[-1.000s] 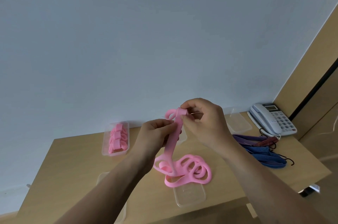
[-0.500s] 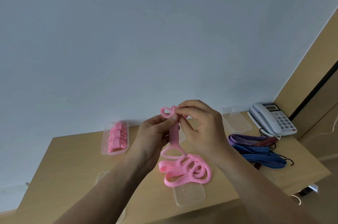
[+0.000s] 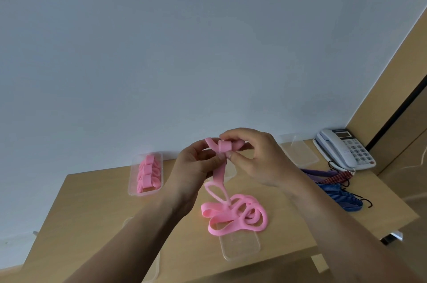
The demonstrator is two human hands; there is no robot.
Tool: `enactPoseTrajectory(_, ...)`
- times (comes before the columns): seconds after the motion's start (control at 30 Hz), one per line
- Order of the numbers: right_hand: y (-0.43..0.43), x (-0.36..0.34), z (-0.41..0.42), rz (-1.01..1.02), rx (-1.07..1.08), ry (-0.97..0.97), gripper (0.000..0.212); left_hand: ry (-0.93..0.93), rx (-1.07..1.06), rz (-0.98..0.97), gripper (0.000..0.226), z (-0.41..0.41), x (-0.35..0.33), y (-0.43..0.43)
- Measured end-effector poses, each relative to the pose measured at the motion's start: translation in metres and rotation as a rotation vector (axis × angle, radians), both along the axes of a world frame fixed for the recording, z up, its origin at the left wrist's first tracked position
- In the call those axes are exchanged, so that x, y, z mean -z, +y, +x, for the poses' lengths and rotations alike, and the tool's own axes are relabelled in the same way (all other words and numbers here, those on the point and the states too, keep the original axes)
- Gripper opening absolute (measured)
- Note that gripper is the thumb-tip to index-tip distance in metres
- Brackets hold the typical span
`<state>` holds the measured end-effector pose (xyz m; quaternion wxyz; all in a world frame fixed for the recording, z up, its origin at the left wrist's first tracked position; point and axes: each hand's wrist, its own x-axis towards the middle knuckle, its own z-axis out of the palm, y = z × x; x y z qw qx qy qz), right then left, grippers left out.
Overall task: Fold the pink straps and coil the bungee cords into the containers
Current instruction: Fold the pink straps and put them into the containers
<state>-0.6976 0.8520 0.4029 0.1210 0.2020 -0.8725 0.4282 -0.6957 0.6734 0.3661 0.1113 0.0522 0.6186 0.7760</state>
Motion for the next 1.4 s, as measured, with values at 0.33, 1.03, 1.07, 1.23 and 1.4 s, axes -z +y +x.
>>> enactPoseTrajectory(0.33, -0.001, 0.007, -0.002, -0.044, 0.072, 0.022, 0.022, -0.072, -0.139, 0.071, 0.029, 0.002, -0.001, 0.005)
enactPoseTrajectory(1.03, -0.001, 0.018, -0.007, -0.217, 0.107, 0.005, 0.027, -0.111, -0.092, 0.105, 0.044, -0.001, 0.006, 0.01)
enactPoseTrajectory(1.07, -0.001, 0.019, -0.007, -0.231, 0.115, -0.001, 0.026, -0.114, -0.058, 0.083, 0.043, -0.002, 0.007, 0.009)
enactPoseTrajectory(1.23, -0.001, 0.026, -0.006, -0.23, 0.13, 0.067, 0.024, -0.133, 0.045, -0.014, 0.028, -0.003, 0.015, 0.005)
enactPoseTrajectory(1.4, -0.003, 0.032, -0.002, -0.237, 0.131, 0.111, 0.03, -0.133, 0.056, 0.024, 0.028, -0.003, 0.015, 0.004)
